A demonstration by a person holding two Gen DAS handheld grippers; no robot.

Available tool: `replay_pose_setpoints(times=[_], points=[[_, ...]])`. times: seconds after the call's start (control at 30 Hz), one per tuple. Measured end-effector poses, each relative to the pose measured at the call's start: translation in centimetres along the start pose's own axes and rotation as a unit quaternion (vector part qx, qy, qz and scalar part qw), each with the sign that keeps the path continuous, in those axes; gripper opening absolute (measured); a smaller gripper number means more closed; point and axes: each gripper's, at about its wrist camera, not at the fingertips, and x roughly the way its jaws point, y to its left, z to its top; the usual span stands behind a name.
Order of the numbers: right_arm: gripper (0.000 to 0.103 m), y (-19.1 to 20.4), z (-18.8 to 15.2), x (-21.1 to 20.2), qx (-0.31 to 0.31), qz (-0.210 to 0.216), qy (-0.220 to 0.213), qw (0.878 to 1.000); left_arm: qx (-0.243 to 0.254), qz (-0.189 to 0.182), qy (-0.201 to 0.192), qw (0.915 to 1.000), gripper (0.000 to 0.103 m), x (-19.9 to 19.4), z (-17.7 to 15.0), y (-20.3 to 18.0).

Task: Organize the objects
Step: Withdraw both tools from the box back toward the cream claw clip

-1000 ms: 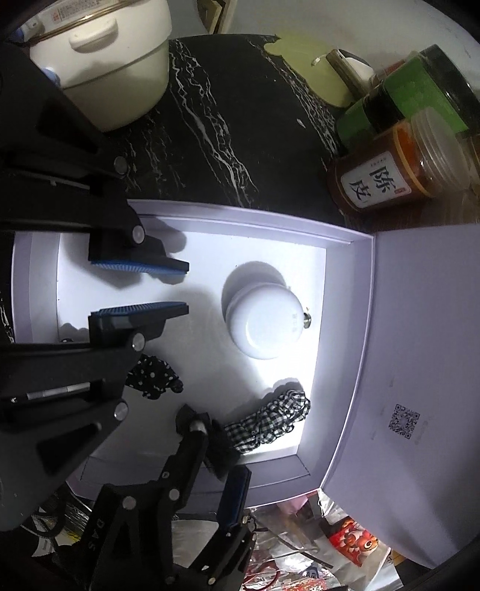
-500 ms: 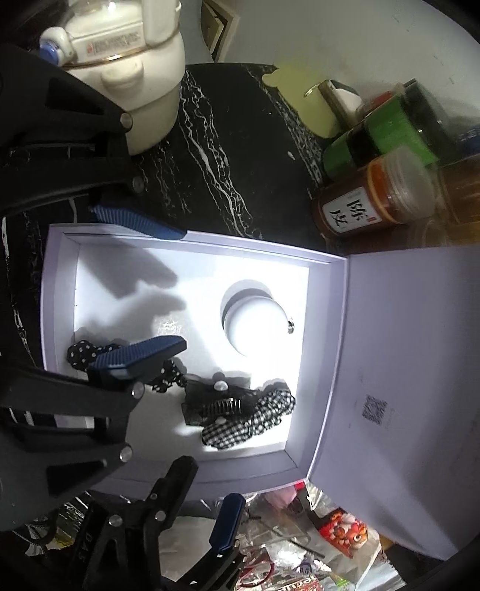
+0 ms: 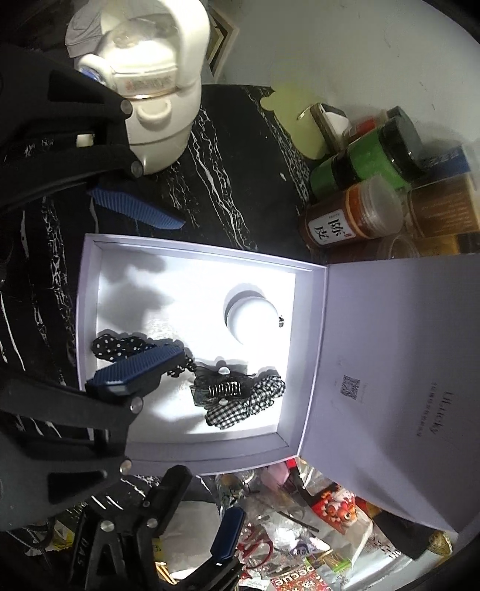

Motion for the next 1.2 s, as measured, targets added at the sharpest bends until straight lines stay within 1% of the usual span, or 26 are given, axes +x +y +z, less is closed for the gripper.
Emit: replay_pose_setpoints(times=[0.23,0.5,0.97,1.2], points=[[0.081,0.9,-0.8,-2.2,-0.005,-0.004,-0.015,1.000,-0.008,0.011,-0.011,0.9998,0.068,-2.2,-1.2,0.4],[0.081,1.9,-2.0,-5.0,-0.005,-0.005,-0.031,0.999,-0.003,0.025,-0.034,0.9991,0.073,-5.1,-2.6,0.5],[0.081,3.0,-4.8,-9.3,0.004,-0.015,-0.054,0.998,0.007,0.022,-0.078,0.9967,0.073,-9.8,-5.3,-0.4],[0.081,3.5,-6.6,-10.6,0.009,-0.019,-0.056,0.998,0.009,0.019,-0.084,0.9963,0.073,-11.1,-7.2,-1.0]])
